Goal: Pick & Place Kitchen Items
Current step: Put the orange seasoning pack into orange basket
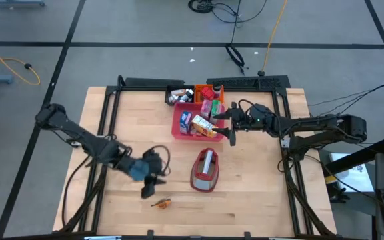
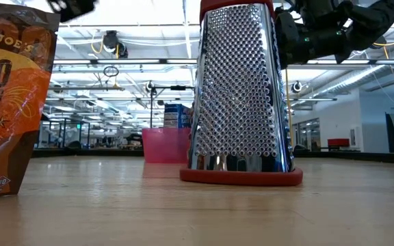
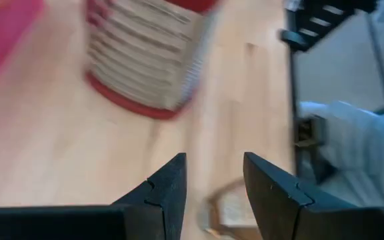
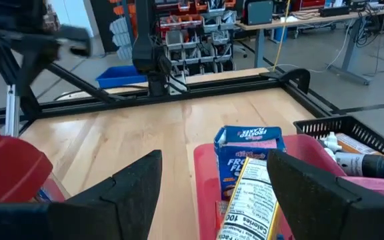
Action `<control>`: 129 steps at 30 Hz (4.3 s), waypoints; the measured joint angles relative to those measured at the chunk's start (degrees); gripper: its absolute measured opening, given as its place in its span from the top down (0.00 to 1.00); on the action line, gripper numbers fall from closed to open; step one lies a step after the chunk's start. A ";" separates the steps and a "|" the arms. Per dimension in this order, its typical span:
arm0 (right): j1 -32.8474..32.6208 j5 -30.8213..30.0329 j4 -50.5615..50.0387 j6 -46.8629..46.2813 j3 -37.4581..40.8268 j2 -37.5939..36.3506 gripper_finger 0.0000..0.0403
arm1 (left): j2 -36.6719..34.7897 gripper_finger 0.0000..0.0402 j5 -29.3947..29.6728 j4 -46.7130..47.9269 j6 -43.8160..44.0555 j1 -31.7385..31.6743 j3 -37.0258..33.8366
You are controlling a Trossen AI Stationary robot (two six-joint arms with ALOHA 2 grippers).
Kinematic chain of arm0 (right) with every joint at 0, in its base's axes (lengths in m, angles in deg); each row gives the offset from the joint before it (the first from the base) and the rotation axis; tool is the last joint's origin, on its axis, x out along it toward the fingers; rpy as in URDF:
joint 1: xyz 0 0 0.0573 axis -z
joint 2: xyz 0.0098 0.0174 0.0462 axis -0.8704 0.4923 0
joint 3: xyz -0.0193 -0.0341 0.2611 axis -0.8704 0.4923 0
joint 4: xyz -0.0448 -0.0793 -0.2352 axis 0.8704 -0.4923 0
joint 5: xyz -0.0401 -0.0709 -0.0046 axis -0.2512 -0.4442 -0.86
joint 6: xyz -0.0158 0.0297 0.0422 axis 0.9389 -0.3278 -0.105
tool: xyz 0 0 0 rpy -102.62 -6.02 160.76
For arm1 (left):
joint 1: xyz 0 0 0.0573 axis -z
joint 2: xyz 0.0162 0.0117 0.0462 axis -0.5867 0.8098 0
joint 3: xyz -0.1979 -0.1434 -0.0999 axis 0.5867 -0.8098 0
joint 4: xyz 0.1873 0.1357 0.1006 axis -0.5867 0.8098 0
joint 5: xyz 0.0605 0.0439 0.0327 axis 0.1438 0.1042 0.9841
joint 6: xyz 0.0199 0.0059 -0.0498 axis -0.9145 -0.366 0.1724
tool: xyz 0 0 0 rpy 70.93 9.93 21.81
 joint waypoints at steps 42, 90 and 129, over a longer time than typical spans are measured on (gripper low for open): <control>0.05 -0.02 2.36 -0.06 0.00 0.00 0.35 | 17.38 0.97 4.48 -1.11 22.72 12.02 0.00; -2.19 0.26 12.50 -2.44 -0.04 0.02 0.35 | 17.16 1.00 -2.14 16.28 -29.10 -33.03 32.19; -2.19 0.26 10.88 1.55 -0.04 0.02 0.99 | 33.20 0.98 -8.08 16.92 -39.53 -33.90 52.54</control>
